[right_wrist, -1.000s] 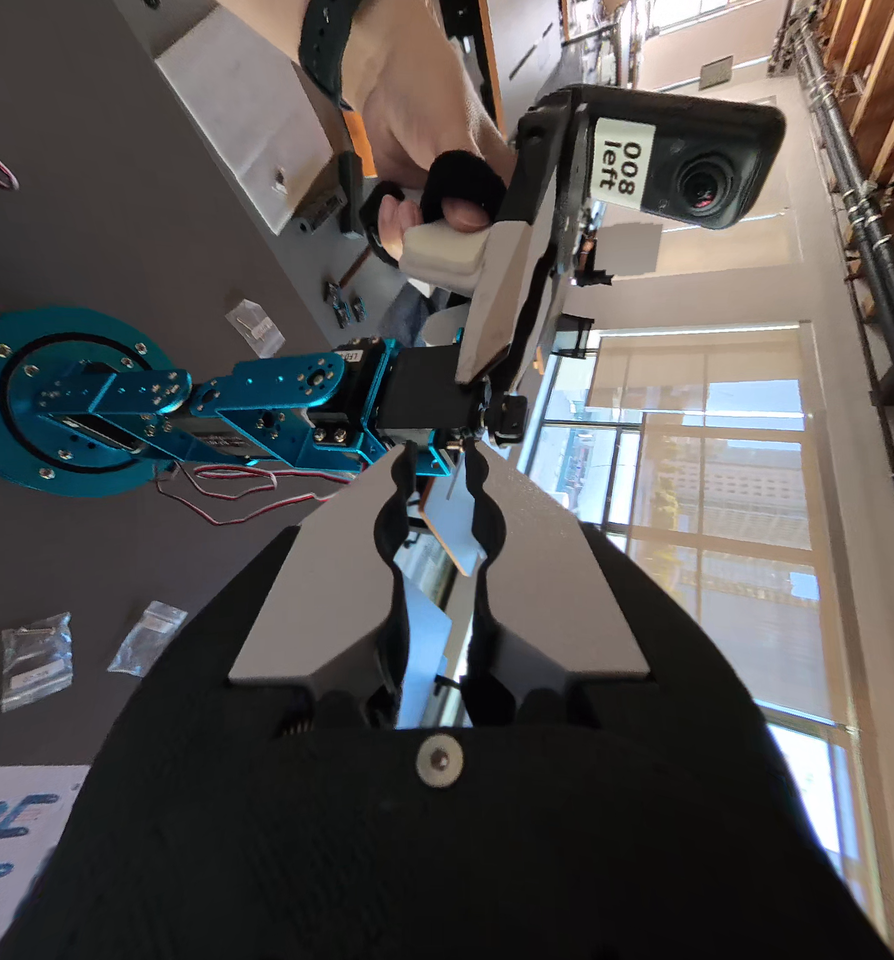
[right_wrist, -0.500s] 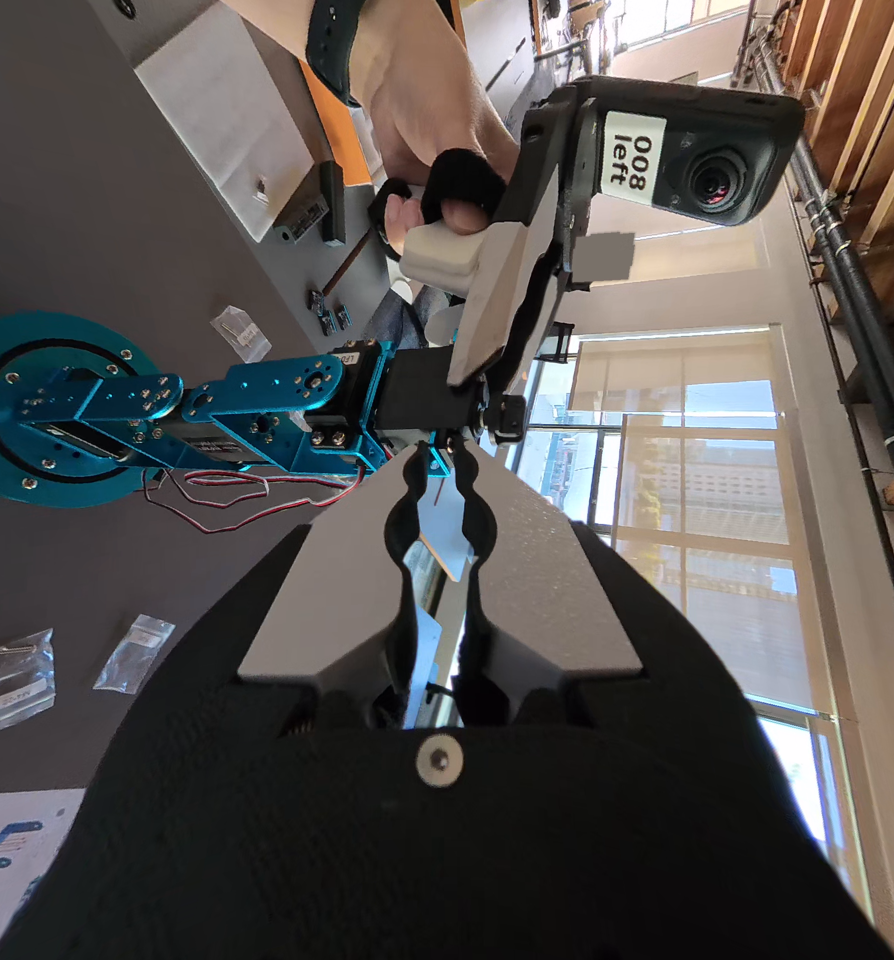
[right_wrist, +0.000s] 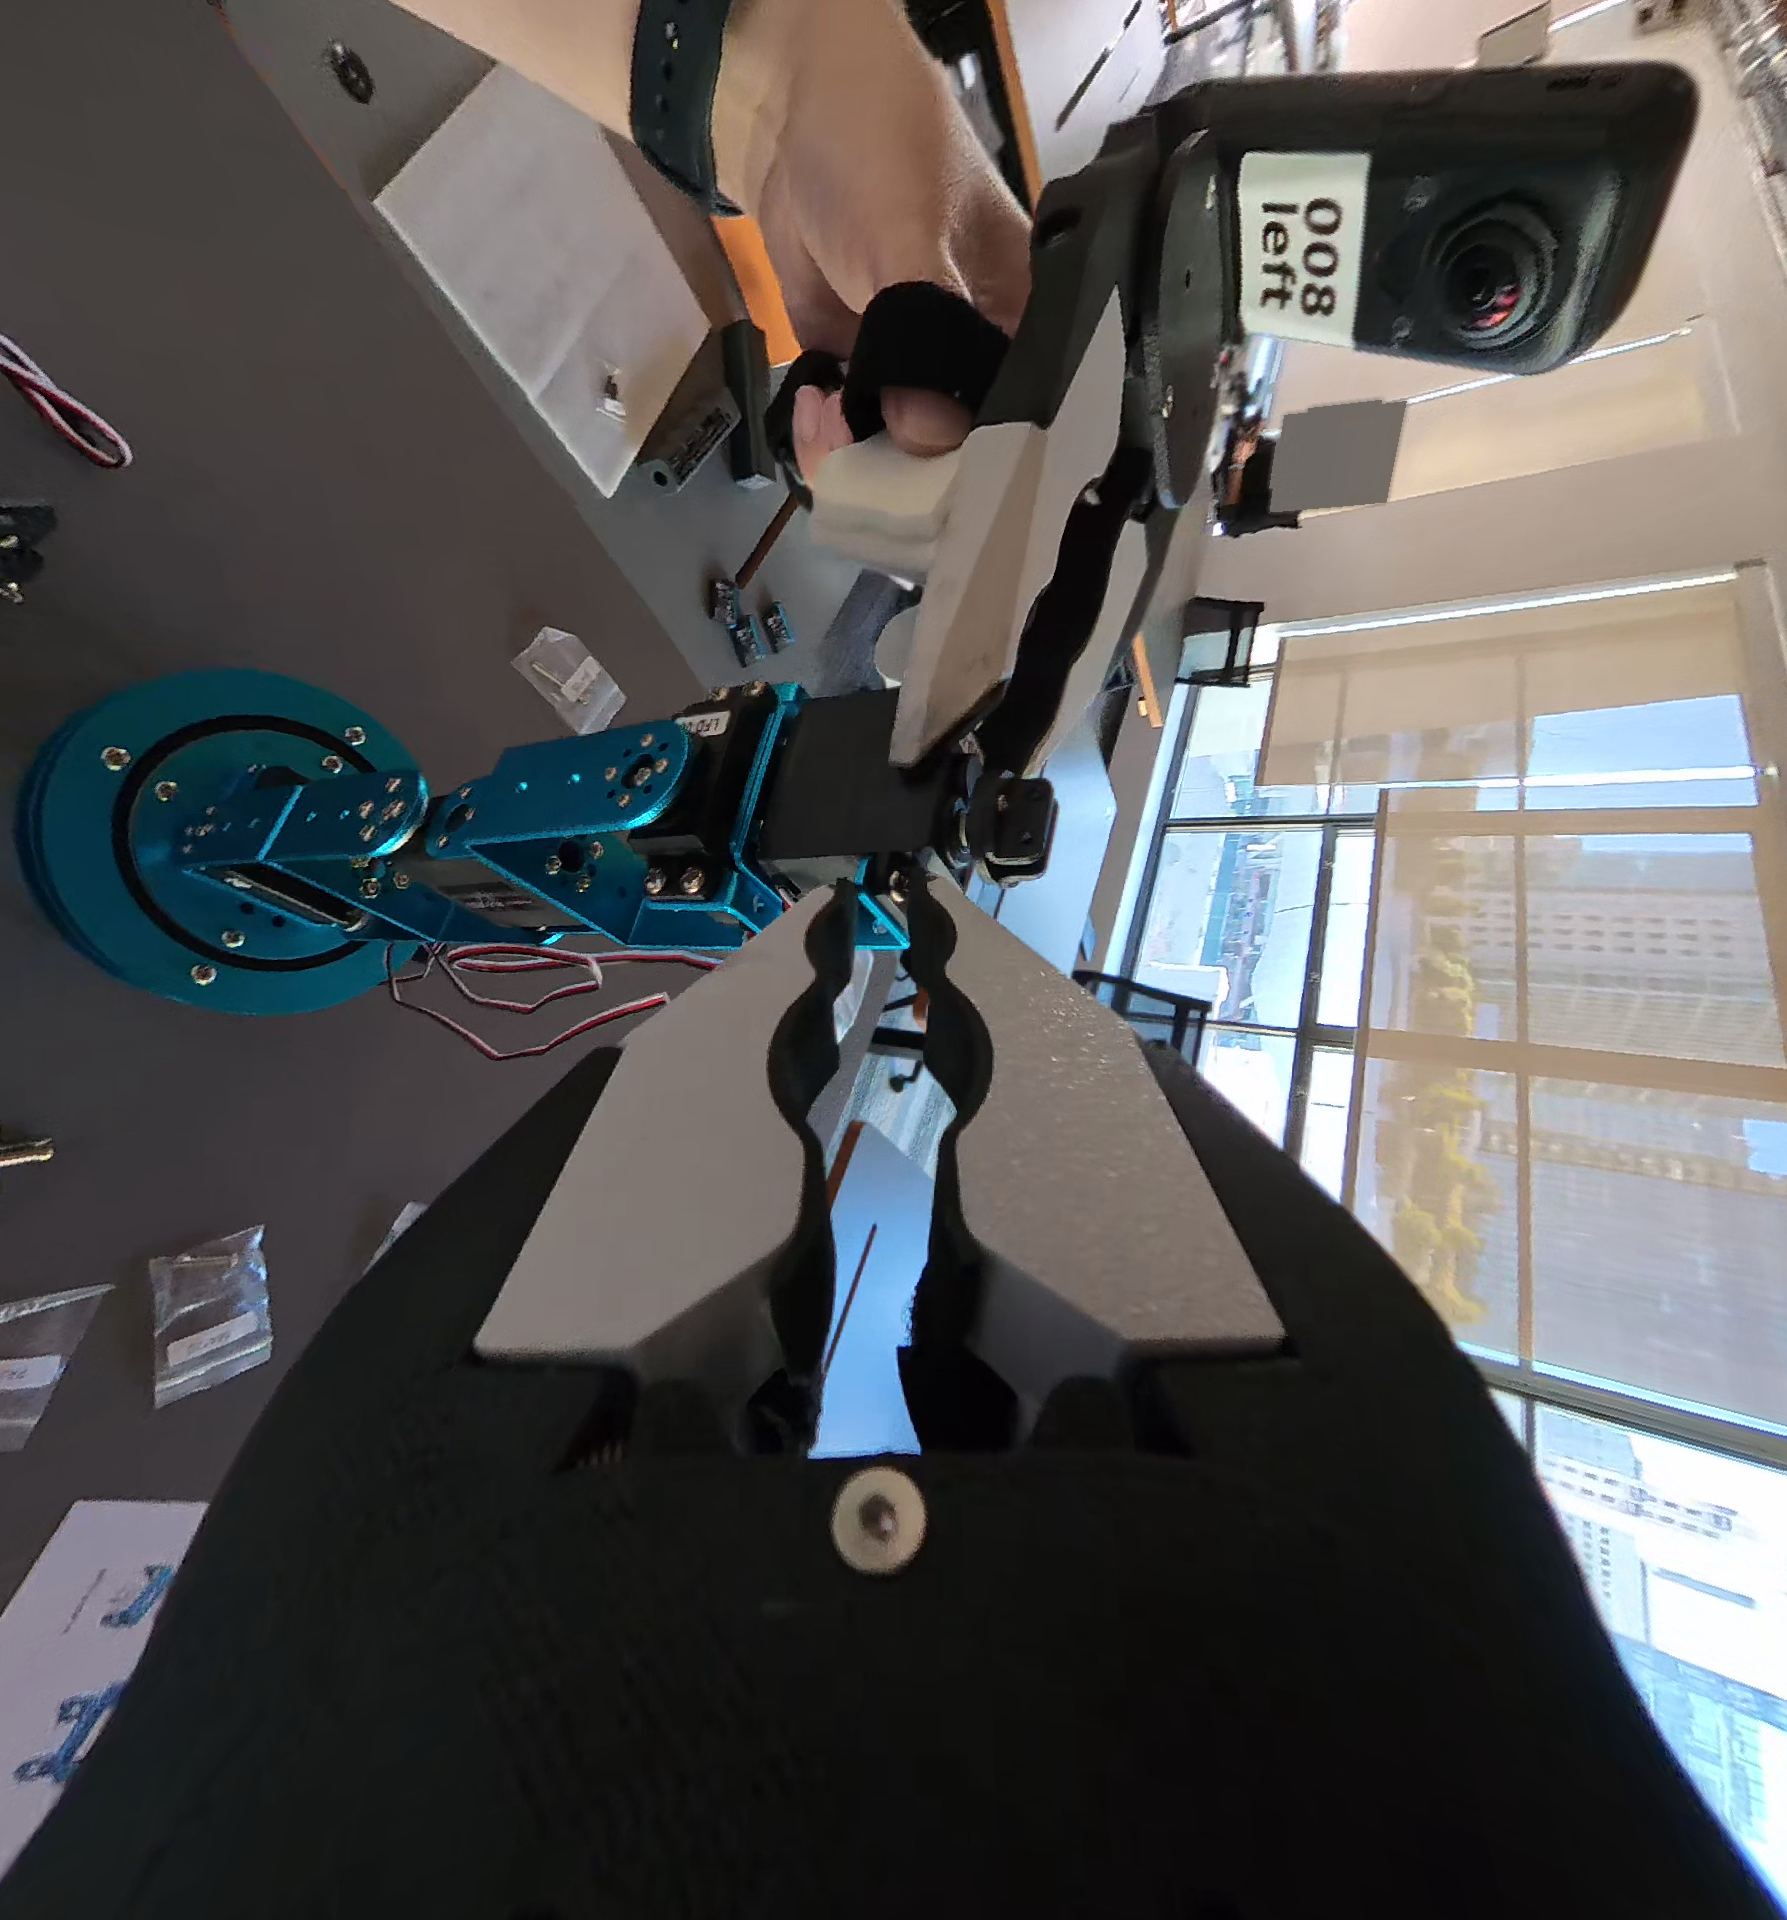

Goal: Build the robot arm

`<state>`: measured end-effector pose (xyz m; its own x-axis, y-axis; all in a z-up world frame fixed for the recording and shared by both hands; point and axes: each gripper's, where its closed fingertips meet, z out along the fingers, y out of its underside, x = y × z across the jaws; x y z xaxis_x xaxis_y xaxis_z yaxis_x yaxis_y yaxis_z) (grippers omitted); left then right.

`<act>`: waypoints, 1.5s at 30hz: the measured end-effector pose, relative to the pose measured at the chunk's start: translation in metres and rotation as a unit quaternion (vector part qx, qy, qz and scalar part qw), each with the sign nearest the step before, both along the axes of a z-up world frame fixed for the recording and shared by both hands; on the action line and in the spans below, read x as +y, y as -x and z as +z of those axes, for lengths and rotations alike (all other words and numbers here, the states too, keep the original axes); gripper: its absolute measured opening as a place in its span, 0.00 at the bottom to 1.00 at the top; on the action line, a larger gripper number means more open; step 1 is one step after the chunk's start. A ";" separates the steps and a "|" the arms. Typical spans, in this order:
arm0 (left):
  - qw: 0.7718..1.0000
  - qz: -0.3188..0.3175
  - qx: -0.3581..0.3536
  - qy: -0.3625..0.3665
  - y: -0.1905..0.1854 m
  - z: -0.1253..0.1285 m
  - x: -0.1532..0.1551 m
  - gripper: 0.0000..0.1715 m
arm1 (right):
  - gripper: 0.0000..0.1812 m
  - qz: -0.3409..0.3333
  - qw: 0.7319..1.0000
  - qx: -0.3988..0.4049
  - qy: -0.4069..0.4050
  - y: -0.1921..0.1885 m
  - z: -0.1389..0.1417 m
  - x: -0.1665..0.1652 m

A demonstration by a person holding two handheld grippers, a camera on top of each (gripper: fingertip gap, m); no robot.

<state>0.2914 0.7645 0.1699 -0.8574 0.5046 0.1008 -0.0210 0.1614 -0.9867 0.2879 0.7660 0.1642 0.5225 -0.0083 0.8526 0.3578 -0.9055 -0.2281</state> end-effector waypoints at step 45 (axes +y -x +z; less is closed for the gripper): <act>0.952 0.265 0.031 0.150 0.085 -0.011 0.062 0.34 | 0.18 -0.570 0.717 -0.096 -0.389 0.553 -0.099 -0.324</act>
